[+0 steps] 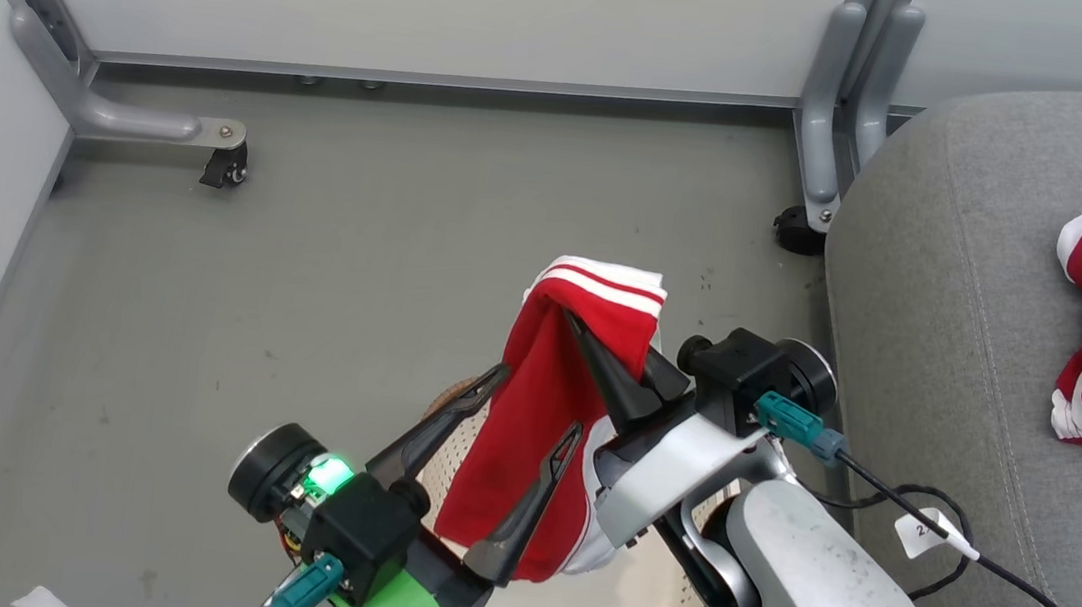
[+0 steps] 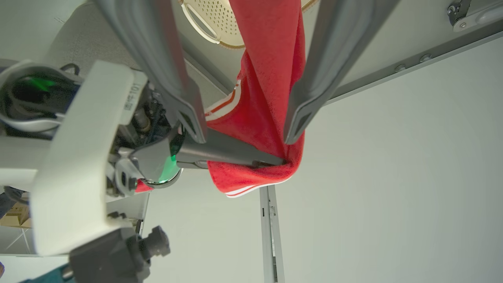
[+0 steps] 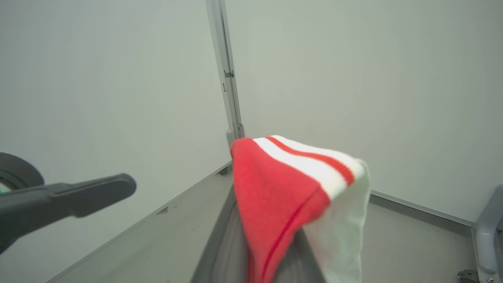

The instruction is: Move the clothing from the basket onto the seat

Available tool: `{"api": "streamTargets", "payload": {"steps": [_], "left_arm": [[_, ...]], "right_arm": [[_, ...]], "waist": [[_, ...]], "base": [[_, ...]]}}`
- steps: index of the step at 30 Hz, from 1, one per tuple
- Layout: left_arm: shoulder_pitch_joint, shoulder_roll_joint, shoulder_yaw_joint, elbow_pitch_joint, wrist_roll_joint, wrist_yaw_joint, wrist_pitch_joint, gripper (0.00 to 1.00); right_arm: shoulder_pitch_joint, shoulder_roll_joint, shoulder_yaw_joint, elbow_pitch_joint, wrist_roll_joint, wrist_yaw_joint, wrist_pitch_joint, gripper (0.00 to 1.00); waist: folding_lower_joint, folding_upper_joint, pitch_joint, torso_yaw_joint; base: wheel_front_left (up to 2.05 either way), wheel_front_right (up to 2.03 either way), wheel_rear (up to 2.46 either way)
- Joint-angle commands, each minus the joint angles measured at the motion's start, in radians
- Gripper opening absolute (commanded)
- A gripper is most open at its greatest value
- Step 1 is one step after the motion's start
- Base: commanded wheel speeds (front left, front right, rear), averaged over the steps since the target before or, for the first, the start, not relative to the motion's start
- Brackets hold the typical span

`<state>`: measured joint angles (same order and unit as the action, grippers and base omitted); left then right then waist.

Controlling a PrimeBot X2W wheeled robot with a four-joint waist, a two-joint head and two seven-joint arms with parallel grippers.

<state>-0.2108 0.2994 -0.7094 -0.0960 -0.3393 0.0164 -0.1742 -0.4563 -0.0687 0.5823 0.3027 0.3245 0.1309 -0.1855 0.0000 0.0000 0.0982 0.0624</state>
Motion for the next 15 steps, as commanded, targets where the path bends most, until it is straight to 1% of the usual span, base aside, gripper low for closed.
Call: {"api": "streamTargets", "payload": {"steps": [1, 6, 10, 15], "left_arm": [[0.022, 0.005, -0.002, 0.007, 0.009, -0.005, 0.004, 1.0], [0.035, 0.008, -0.009, 0.037, -0.001, 0.005, 0.003, 1.0], [0.043, 0.01, -0.014, 0.056, -0.009, 0.004, 0.0, 1.0], [0.035, 0.016, -0.009, 0.071, -0.016, 0.001, -0.004, 1.0]], "right_arm": [[-0.008, 0.001, -0.003, 0.005, -0.004, 0.0, -0.004, 0.0], [0.0, 0.0, -0.007, 0.02, -0.001, 0.0, -0.006, 0.0], [0.01, -0.003, -0.007, 0.026, 0.0, 0.0, -0.005, 0.0], [0.013, -0.007, -0.009, 0.026, 0.008, 0.0, 0.001, 0.0]], "waist": [[0.0, 0.0, -0.005, 0.003], [0.0, 0.0, -0.015, 0.002], [0.0, 0.0, -0.02, -0.004], [0.0, 0.0, -0.012, -0.037]], "base": [[0.0, 0.0, 0.0], [0.0, 0.0, 0.0], [0.0, 0.0, 0.0], [0.0, 0.0, 0.0]]}}
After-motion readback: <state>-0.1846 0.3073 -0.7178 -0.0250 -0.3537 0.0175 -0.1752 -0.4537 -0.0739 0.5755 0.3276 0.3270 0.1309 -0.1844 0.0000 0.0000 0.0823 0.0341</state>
